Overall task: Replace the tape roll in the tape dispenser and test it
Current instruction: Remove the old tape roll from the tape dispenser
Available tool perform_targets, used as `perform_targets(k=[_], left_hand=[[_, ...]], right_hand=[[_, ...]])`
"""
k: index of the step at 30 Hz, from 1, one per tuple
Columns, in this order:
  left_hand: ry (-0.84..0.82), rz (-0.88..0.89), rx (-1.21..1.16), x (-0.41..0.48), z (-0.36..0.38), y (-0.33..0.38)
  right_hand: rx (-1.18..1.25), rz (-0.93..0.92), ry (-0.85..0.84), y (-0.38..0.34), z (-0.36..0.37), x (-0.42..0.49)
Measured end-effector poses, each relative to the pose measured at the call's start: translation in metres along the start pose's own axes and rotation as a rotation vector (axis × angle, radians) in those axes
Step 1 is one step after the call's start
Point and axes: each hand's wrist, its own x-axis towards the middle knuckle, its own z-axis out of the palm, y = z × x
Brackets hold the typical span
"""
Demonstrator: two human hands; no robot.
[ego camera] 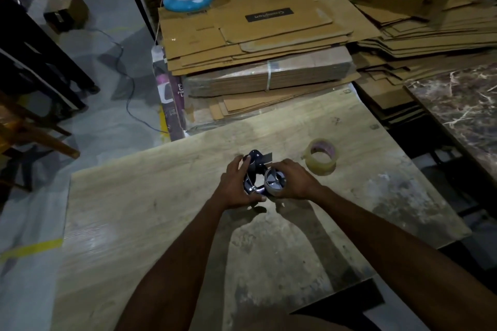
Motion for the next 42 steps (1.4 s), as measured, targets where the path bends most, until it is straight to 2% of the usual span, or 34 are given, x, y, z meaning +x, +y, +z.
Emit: perform_targets(k=[3,7,11,15,19,22,27,42], left_hand=[[-0.021,0.084,0.064,0.004,-0.004,0.002],[0.000,0.047,-0.088,0.005,0.001,-0.008],[0.168,-0.191,-0.269,0.010,0.007,-0.002],[0.225,-0.411,-0.271,0.020,0.017,0.036],[0.281,-0.541,-0.267,0.032,0.027,0.049],[0.364,-0.572,-0.282,0.038,0.029,0.052],[0.450,-0.681,-0.369,0.051,0.026,0.059],[0.610,-0.660,-0.624,0.051,0.024,0.057]], right_hand=[[0.016,0.047,0.035,-0.002,0.001,-0.008],[0.051,0.083,0.095,-0.003,0.006,-0.017],[0.083,0.093,0.168,-0.001,0.013,-0.018],[0.081,0.089,0.233,-0.006,0.016,-0.019],[0.056,0.118,0.180,-0.008,0.014,-0.016],[0.066,0.219,0.103,-0.011,0.012,-0.015],[-0.002,0.289,0.038,-0.019,0.011,-0.007],[-0.077,0.243,0.001,-0.023,0.001,0.011]])
